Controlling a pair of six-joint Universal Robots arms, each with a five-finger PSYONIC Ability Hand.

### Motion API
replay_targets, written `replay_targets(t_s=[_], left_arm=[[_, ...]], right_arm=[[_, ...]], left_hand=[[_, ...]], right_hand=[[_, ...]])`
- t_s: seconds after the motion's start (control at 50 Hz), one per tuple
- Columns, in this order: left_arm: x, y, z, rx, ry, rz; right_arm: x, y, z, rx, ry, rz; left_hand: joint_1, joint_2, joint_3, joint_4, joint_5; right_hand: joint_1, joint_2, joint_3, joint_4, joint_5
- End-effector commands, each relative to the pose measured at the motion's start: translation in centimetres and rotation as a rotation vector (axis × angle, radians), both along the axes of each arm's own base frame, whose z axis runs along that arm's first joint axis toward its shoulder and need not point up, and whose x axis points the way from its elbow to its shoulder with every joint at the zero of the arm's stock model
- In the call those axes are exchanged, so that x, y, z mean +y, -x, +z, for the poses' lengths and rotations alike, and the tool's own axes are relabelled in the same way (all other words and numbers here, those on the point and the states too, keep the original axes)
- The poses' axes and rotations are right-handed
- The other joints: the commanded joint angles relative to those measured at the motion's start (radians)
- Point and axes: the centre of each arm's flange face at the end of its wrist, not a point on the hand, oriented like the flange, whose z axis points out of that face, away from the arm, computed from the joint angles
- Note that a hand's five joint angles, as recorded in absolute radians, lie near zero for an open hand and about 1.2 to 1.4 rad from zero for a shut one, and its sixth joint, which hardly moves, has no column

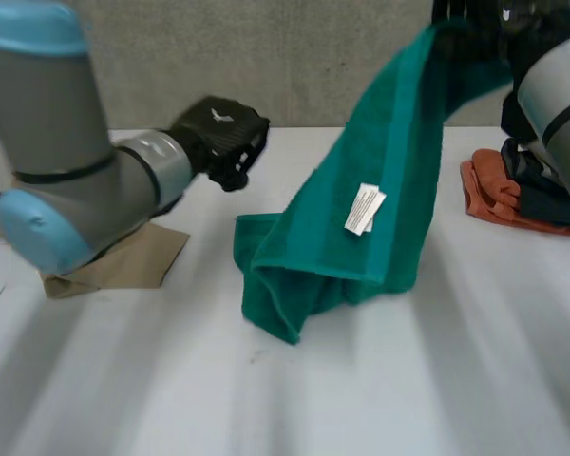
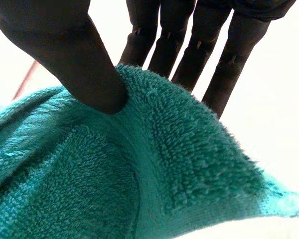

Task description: Fold the laundry.

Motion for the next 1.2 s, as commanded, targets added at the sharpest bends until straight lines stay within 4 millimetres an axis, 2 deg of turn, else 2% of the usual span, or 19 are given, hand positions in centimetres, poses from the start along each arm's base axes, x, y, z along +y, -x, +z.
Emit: replay_targets(t_s=[0.02,0.08,0.14,0.18,0.2,0.24,0.34,0.42,0.56,0.66,0.78,0.8,0.86,0.88,0.94,1.02,1.06,1.18,1.2], left_arm=[[4.8,-1.9,1.3,-0.038,-0.025,-0.007],[5.3,-1.4,0.1,-0.047,-0.025,-0.026],[3.9,-0.9,-2.7,-0.050,-0.030,-0.016],[2.4,-0.6,-4.7,-0.055,-0.034,0.001],[1.9,-0.6,-5.4,-0.061,-0.046,0.011],[1.2,-0.7,-6.8,-0.082,-0.079,0.036],[-0.9,-2.0,-10.4,-0.125,-0.217,0.121],[-1.2,-2.0,-11.6,-0.123,-0.270,0.106],[-0.7,-1.3,-12.9,-0.114,-0.319,0.043],[0.7,0.2,-13.9,-0.094,-0.370,-0.020],[2.4,2.1,-14.4,-0.042,-0.430,-0.056],[2.6,2.5,-14.3,-0.021,-0.444,-0.055],[2.6,2.8,-13.8,0.026,-0.469,-0.033],[2.2,2.6,-13.3,0.063,-0.484,-0.003],[1.0,1.5,-11.8,0.122,-0.482,0.076],[-0.4,-0.8,-7.6,0.195,-0.400,0.168],[-0.9,-2.8,-5.0,0.220,-0.337,0.209],[1.1,-5.9,0.8,0.234,-0.180,0.208],[2.1,-6.3,1.9,0.230,-0.149,0.194]], right_arm=[[-4.3,1.3,-6.9,0.116,-0.155,-0.038],[-4.8,1.3,-8.2,0.146,-0.184,-0.037],[-4.0,0.7,-8.8,0.179,-0.210,-0.010],[-2.3,-0.6,-7.6,0.181,-0.177,0.038],[-1.7,-1.0,-6.8,0.177,-0.156,0.052],[-0.5,-1.5,-5.1,0.163,-0.109,0.072],[4.0,-1.8,1.9,0.079,0.073,0.117],[5.7,-1.0,5.3,0.002,0.135,0.128],[9.1,-1.7,8.8,-0.087,0.179,0.204],[11.6,-2.1,10.9,-0.140,0.228,0.238],[13.1,-2.5,11.8,-0.192,0.238,0.254],[13.2,-2.6,11.8,-0.197,0.237,0.252],[13.0,-2.5,11.7,-0.212,0.229,0.229],[12.6,-2.3,11.4,-0.214,0.219,0.209],[11.6,-2.1,10.6,-0.202,0.199,0.177],[8.4,-0.9,8.1,-0.156,0.141,0.087],[5.7,0.5,6.3,-0.123,0.096,0.018],[-1.0,3.3,-0.4,-0.039,-0.077,-0.070],[-2.6,3.6,-2.7,-0.024,-0.141,-0.070]], left_hand=[[0.218,0.202,0.213,0.202,0.231],[0.218,0.202,0.213,0.202,0.231],[-0.543,-0.559,-0.548,-0.559,-0.530],[-0.960,-0.976,-0.965,-0.975,-0.946],[-1.004,-1.020,-1.009,-1.020,-0.991],[-1.004,-1.020,-1.009,-1.020,-0.991],[-1.004,-1.020,-1.009,-1.020,-0.991],[-1.004,-1.020,-1.009,-1.020,-0.991],[-1.004,-1.020,-1.009,-1.020,-0.991],[-1.004,-1.020,-1.009,-1.020,-0.991],[-1.004,-1.020,-1.009,-1.020,-0.991],[-0.923,-0.939,-0.928,-0.939,-0.910],[-0.222,-0.238,-0.227,-0.238,-0.209],[0.213,0.197,0.208,0.198,0.227],[0.218,0.202,0.213,0.202,0.231],[0.218,0.202,0.213,0.202,0.231],[0.218,0.202,0.213,0.202,0.231],[0.218,0.202,0.213,0.202,0.231],[0.218,0.202,0.213,0.202,0.231]], right_hand=[[0.257,0.214,0.207,0.198,0.234],[0.257,0.214,0.207,0.198,0.234],[0.257,0.214,0.207,0.198,0.234],[0.257,0.214,0.207,0.198,0.234],[0.257,0.214,0.207,0.198,0.234],[0.257,0.214,0.207,0.198,0.234],[0.257,0.214,0.207,0.198,0.234],[0.257,0.214,0.207,0.198,0.234],[0.257,0.214,0.207,0.198,0.234],[0.257,0.214,0.207,0.198,0.234],[0.257,0.214,0.207,0.198,0.234],[0.257,0.214,0.207,0.198,0.234],[0.257,0.214,0.207,0.198,0.234],[0.257,0.214,0.207,0.198,0.234],[0.257,0.214,0.207,0.198,0.234],[0.257,0.214,0.207,0.198,0.234],[0.257,0.214,0.207,0.198,0.234],[0.257,0.214,0.207,0.198,0.234],[0.257,0.214,0.207,0.198,0.234]])
